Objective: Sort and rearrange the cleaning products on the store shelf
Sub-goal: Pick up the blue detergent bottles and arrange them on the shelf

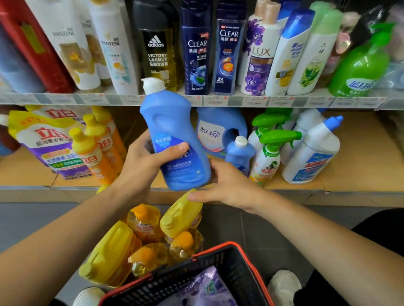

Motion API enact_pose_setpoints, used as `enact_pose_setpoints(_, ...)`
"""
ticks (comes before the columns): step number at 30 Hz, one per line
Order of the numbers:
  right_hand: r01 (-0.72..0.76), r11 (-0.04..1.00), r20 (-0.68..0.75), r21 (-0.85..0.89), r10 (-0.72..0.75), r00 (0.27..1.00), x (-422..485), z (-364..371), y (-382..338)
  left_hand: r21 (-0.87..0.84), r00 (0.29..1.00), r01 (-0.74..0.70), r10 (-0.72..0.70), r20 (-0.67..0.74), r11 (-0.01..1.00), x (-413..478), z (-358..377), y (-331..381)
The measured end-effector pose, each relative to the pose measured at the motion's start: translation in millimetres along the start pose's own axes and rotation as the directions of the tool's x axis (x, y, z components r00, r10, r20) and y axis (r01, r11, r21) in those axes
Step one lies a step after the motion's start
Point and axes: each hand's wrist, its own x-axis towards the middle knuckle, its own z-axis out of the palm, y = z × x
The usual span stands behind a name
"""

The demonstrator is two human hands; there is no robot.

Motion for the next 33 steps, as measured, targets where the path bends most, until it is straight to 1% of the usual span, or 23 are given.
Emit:
enact_pose_setpoints(3,0.064,0.98,-0.134,0.187,-0.039,0.99,1.6,8.1,1.3,-0.061,0.999,0.033,-0.033,0.015,0.998,3.8,-5.1,1.9)
enact_pose_setpoints(5,0.102,0.949,-0.211,0.298,-0.039,0.977,1.9,9.4,0.3,-0.056,0.998,0.069,-0.069,0.012,0.996,5.3,-9.3,4.3)
enact_pose_setpoints(6,0.117,0.933,-0.242,0.341,-0.033,0.97,1.9,9.0,-1.8,-0.024,0.996,0.095,-0.095,0.003,0.995,5.9,-11.6,4.8)
enact_pose_setpoints(8,0.143,0.898,-0.281,0.417,-0.022,0.959,2.8,6.5,-9.1,0.126,0.982,0.187,-0.183,-0.041,0.974,6.8,-15.4,6.8)
enact_pose_setpoints(10,0.178,0.87,-0.313,0.459,-0.029,0.949,3.3,1.1,-18.7,0.284,0.946,0.318,-0.321,-0.036,0.905,6.7,-17.5,7.5)
enact_pose_setpoints(11,0.205,0.873,-0.341,0.442,-0.048,0.939,3.2,-2.2,-23.0,0.351,0.92,0.374,-0.391,-0.026,0.858,5.5,-17.0,7.7)
enact_pose_setpoints(12,0.233,0.891,-0.38,0.39,-0.075,0.922,3.0,-6.2,-26.5,0.411,0.902,0.405,-0.43,-0.034,0.817,3.5,-15.9,7.5)
enact_pose_setpoints(13,0.254,0.918,-0.419,0.305,-0.111,0.901,2.7,-10.6,-29.4,0.46,0.906,0.396,-0.421,-0.053,0.794,1.4,-14.8,6.3)
enact_pose_setpoints(14,0.262,0.944,-0.445,0.202,-0.15,0.883,2.5,-14.9,-31.3,0.503,0.929,0.349,-0.362,-0.075,0.791,-0.6,-14.3,4.6)
enact_pose_setpoints(15,0.26,0.96,-0.452,0.102,-0.188,0.872,2.1,-18.8,-32.7,0.552,0.96,0.269,-0.262,-0.094,0.789,-1.5,-15.2,3.1)
enact_pose_setpoints(16,0.251,0.968,-0.445,0.024,-0.215,0.869,1.2,-21.5,-33.7,0.604,0.985,0.171,-0.145,-0.092,0.778,-1.7,-17.3,2.3)
enact_pose_setpoints(17,0.243,0.97,-0.429,-0.031,-0.233,0.873,0.0,-23.0,-34.4,0.646,0.996,0.087,-0.066,-0.057,0.759,-1.3,-18.7,3.4)
enact_pose_setpoints(18,0.239,0.968,-0.403,-0.07,-0.247,0.881,-1.1,-23.6,-34.8,0.673,0.999,0.025,-0.045,0.011,0.739,-1.3,-19.4,4.7)
enact_pose_setpoints(19,0.247,0.965,-0.362,-0.093,-0.264,0.894,-2.4,-23.4,-35.6,0.686,0.992,-0.026,-0.063,0.105,0.727,-2.0,-19.1,5.1)
enact_pose_setpoints(21,0.286,0.955,-0.258,-0.084,-0.298,0.919,-5.7,-19.8,-36.3,0.687,0.947,-0.113,-0.132,0.293,0.718,-7.1,-14.6,3.1)
enact_pose_setpoints(22,0.295,0.954,-0.222,-0.045,-0.298,0.928,-7.1,-17.2,-36.3,0.664,0.921,-0.146,-0.145,0.363,0.734,-10.7,-12.0,0.8)
enact_pose_setpoints(24,0.291,0.957,-0.19,0.019,-0.282,0.94,-8.9,-13.5,-38.3,0.59,0.9,-0.176,-0.114,0.42,0.788,-15.6,-8.8,-1.8)
enact_pose_setpoints(26,0.295,0.955,-0.188,0.012,-0.288,0.939,-9.6,-9.8,-42.1,0.559,0.911,-0.221,-0.036,0.411,0.799,-17.4,-7.5,-0.2)
enact_pose_setpoints(27,0.31,0.951,-0.203,-0.012,-0.305,0.93,-9.8,-7.8,-44.0,0.576,0.918,-0.256,0.008,0.397,0.776,-18.0,-6.6,0.5)
enact_pose_setpoints(28,0.328,0.943,-0.225,-0.047,-0.33,0.917,-10.0,-5.8,-45.8,0.614,0.923,-0.291,0.046,0.382,0.734,-18.9,-5.7,0.6)
enact_pose_setpoints(30,0.349,0.927,-0.27,-0.136,-0.374,0.887,-10.1,-2.1,-47.5,0.719,0.931,-0.34,0.107,0.349,0.606,-21.0,-4.9,-1.1)
enact_pose_setpoints(33,0.31,0.93,-0.336,-0.199,-0.362,0.869,-9.6,3.8,-44.8,0.834,0.939,-0.341,0.189,0.286,0.433,-23.5,-6.3,-3.8)
